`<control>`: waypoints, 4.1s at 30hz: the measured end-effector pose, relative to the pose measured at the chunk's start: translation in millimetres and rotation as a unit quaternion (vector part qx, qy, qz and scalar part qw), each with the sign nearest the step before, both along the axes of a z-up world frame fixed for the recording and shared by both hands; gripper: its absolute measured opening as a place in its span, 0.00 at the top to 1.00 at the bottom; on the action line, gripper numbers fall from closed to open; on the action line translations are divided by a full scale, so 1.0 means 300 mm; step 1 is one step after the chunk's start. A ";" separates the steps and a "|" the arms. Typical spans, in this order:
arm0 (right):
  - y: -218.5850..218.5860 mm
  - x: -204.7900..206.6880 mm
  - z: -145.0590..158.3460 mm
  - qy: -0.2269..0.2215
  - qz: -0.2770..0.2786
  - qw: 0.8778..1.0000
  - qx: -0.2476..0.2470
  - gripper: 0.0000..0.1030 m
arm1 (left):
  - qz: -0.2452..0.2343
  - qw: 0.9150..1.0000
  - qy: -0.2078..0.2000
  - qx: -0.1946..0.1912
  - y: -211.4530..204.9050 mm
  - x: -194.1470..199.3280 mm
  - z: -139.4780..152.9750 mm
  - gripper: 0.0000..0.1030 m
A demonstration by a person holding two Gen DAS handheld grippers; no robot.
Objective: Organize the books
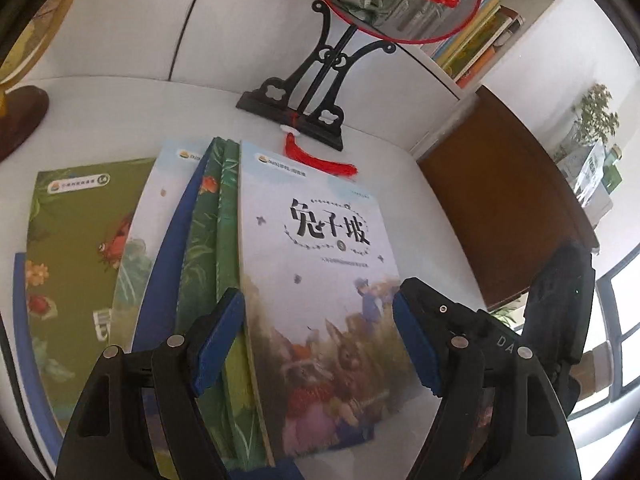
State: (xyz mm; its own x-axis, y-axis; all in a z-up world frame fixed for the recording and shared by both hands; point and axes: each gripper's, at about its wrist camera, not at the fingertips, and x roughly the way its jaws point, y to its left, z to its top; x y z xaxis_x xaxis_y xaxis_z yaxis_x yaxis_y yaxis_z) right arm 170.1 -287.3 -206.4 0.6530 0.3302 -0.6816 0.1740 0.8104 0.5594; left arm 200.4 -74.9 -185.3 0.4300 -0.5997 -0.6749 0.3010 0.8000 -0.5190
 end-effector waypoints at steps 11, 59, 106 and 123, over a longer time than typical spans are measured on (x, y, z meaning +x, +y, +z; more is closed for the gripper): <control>-0.017 0.035 -0.030 -0.005 0.053 0.998 0.042 0.65 | 0.002 0.997 -0.015 0.079 -0.028 0.003 0.002 0.12; 0.384 0.055 0.019 -0.017 0.209 0.971 0.119 0.22 | 0.097 0.988 0.074 0.097 0.409 -0.087 -0.067 0.24; 0.547 -0.142 0.174 -0.048 0.203 0.977 0.038 0.92 | 0.132 0.990 0.027 0.035 0.574 -0.171 0.076 0.47; 0.779 -0.218 0.294 -0.072 0.227 0.971 0.025 0.91 | 0.167 0.985 -0.011 0.041 0.813 -0.288 0.208 0.47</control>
